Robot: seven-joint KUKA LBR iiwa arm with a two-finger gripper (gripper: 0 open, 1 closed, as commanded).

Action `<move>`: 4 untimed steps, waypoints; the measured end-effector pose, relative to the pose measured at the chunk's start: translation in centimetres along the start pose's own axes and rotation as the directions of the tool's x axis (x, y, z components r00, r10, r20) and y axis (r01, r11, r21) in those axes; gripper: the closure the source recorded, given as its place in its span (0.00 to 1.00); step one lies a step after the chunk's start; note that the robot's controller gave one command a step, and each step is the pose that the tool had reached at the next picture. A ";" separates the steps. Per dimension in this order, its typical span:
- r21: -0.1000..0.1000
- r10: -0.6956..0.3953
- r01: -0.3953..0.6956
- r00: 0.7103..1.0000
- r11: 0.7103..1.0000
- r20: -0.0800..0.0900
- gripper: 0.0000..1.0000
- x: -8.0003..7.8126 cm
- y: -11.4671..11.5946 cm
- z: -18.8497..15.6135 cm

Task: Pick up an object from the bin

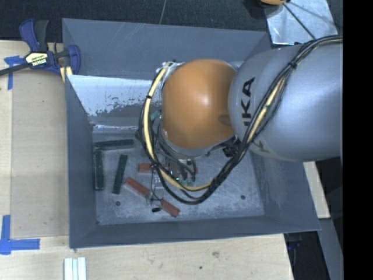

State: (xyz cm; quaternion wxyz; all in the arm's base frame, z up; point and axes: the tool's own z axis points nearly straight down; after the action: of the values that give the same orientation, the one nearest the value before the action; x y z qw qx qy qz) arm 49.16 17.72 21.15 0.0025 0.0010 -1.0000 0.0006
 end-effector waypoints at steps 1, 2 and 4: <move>-0.002 0.002 -0.002 1.000 1.000 0.007 0.00 -0.2 0.0 -0.4; -0.004 0.097 -0.097 0.995 0.995 0.010 0.00 -0.5 -0.8 5.6; -0.006 0.392 -0.392 0.920 0.920 0.008 0.00 -0.7 -0.3 8.1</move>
Offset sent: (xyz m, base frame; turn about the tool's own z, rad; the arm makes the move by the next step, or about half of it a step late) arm 0.0066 -0.0178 -0.1415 0.2297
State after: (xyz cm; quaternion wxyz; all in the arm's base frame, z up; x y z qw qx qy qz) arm 49.85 17.40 13.08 -0.0019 -0.1989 -0.9800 -0.0009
